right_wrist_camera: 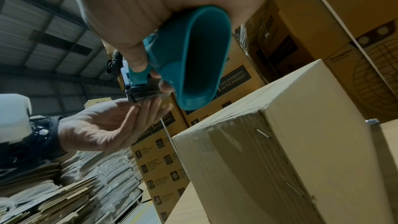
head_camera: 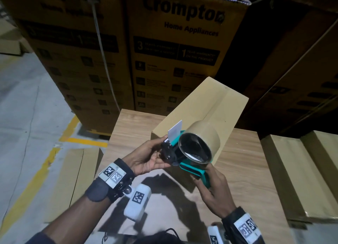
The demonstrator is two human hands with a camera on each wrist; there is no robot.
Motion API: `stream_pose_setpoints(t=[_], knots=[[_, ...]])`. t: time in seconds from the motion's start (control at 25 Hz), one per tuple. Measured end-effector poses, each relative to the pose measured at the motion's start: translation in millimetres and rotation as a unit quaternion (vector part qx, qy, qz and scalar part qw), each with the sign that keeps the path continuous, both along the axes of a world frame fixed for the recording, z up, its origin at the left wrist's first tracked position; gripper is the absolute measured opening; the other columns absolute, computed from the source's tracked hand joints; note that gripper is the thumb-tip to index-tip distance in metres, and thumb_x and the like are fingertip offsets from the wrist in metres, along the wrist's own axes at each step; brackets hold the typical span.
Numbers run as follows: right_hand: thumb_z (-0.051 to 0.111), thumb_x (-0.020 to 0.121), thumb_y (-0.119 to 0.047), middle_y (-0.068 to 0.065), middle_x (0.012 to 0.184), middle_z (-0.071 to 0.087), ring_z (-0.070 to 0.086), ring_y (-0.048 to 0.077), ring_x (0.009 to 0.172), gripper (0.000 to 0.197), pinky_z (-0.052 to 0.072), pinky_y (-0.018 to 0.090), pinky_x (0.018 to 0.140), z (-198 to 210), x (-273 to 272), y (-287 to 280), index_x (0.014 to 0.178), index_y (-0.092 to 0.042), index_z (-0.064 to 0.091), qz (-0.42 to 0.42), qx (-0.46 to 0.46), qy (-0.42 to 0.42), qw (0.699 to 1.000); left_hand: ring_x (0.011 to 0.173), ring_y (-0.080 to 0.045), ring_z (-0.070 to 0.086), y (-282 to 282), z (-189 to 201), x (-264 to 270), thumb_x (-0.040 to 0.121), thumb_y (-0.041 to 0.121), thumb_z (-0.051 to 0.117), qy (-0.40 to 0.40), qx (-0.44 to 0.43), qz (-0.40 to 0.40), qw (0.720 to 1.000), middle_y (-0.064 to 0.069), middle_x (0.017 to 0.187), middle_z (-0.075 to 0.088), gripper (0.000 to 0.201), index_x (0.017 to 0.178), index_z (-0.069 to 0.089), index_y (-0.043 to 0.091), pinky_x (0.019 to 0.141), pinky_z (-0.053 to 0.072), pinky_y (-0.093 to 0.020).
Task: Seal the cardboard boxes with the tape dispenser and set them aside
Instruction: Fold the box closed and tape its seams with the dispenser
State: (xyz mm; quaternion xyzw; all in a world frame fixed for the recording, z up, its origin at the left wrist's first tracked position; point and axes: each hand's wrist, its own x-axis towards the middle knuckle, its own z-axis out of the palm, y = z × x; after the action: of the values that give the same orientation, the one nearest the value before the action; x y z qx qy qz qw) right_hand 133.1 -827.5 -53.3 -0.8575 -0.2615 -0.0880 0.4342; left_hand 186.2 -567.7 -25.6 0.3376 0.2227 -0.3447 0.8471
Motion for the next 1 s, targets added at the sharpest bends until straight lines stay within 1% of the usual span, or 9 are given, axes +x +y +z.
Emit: stream_pose_setpoints(t=[0.12, 0.2, 0.24, 0.4, 0.56, 0.72, 0.8, 0.92, 1.0], knots=[[0.061, 0.092, -0.024, -0.004, 0.100, 0.068, 0.058, -0.009, 0.088, 0.034, 0.042, 0.003, 0.074, 1, 2, 3, 0.125, -0.023, 0.054, 0.003, -0.001, -0.012, 1.000, 0.069, -0.034, 0.076, -12, -9, -2, 0.082, 0.014, 0.070, 0.049, 0.025, 0.053, 0.997, -0.029, 0.096, 0.072, 0.034, 0.109, 0.060, -0.005, 0.072, 0.058, -0.044], [0.060, 0.093, -0.025, -0.003, 0.099, 0.068, 0.058, -0.003, 0.085, 0.033, 0.042, 0.003, 0.074, 1, 3, 3, 0.125, -0.022, 0.054, 0.005, -0.006, -0.017, 1.000, 0.059, -0.025, 0.073, -20, -16, -3, 0.091, 0.002, 0.062, 0.063, 0.049, 0.068, 0.994, -0.023, 0.084, 0.071, 0.008, 0.096, 0.061, -0.004, 0.060, 0.061, -0.033], [0.060, 0.093, -0.026, -0.003, 0.098, 0.068, 0.058, -0.002, 0.084, 0.032, 0.042, 0.003, 0.073, 0, 3, 3, 0.125, -0.021, 0.055, 0.006, -0.010, -0.020, 1.000, 0.056, -0.023, 0.071, -21, -18, -4, 0.094, -0.002, 0.057, 0.065, 0.057, 0.072, 0.994, -0.022, 0.083, 0.070, 0.005, 0.092, 0.062, -0.004, 0.056, 0.061, -0.030], [0.061, 0.093, -0.025, -0.003, 0.096, 0.067, 0.056, -0.003, 0.082, 0.033, 0.040, 0.002, 0.072, -2, 4, 1, 0.124, -0.020, 0.055, 0.006, -0.019, -0.026, 0.999, 0.057, -0.026, 0.073, -19, -23, -6, 0.088, -0.008, 0.059, 0.074, 0.050, 0.077, 0.993, -0.027, 0.082, 0.070, 0.005, 0.090, 0.062, -0.010, 0.063, 0.059, -0.033], [0.061, 0.094, -0.028, -0.002, 0.102, 0.069, 0.062, 0.000, 0.088, 0.033, 0.046, 0.006, 0.076, -3, 7, -2, 0.126, -0.024, 0.055, 0.009, -0.012, -0.009, 1.000, 0.061, -0.029, 0.075, -14, -23, -5, 0.077, 0.002, 0.067, 0.072, 0.017, 0.115, 0.991, -0.028, 0.085, 0.073, 0.021, 0.094, 0.065, -0.011, 0.074, 0.054, -0.036], [0.067, 0.092, -0.018, -0.003, 0.106, 0.070, 0.063, -0.003, 0.094, 0.040, 0.048, 0.007, 0.078, -7, 9, 0, 0.129, -0.025, 0.054, 0.016, -0.015, -0.003, 1.000, 0.090, -0.031, 0.073, -3, -32, -3, 0.087, 0.024, 0.072, 0.065, 0.001, 0.150, 0.986, -0.026, 0.117, 0.071, 0.042, 0.117, 0.067, -0.004, 0.084, 0.054, -0.041], [0.069, 0.090, -0.014, -0.003, 0.105, 0.070, 0.064, -0.002, 0.094, 0.044, 0.049, 0.010, 0.077, -8, 9, 0, 0.129, -0.026, 0.053, 0.016, -0.014, 0.002, 1.000, 0.093, -0.032, 0.073, 1, -28, -4, 0.089, 0.033, 0.075, 0.047, -0.009, 0.136, 0.990, -0.025, 0.125, 0.068, 0.047, 0.120, 0.068, -0.002, 0.085, 0.056, -0.041], [0.065, 0.092, -0.021, -0.004, 0.105, 0.069, 0.062, -0.006, 0.096, 0.039, 0.047, 0.007, 0.077, -8, 8, 3, 0.129, -0.027, 0.053, 0.015, 0.000, 0.008, 1.000, 0.089, -0.034, 0.075, 3, -20, -6, 0.079, 0.025, 0.083, 0.023, 0.000, 0.105, 0.994, -0.029, 0.126, 0.066, 0.057, 0.125, 0.063, -0.002, 0.080, 0.058, -0.043], [0.061, 0.093, -0.026, -0.006, 0.102, 0.068, 0.059, -0.010, 0.093, 0.034, 0.044, 0.006, 0.075, -5, 7, 6, 0.126, -0.026, 0.054, 0.016, 0.009, 0.002, 1.000, 0.090, -0.041, 0.075, 1, -21, -11, 0.070, 0.018, 0.091, 0.032, -0.049, 0.077, 0.995, -0.034, 0.128, 0.063, 0.067, 0.126, 0.063, -0.007, 0.081, 0.057, -0.050]])
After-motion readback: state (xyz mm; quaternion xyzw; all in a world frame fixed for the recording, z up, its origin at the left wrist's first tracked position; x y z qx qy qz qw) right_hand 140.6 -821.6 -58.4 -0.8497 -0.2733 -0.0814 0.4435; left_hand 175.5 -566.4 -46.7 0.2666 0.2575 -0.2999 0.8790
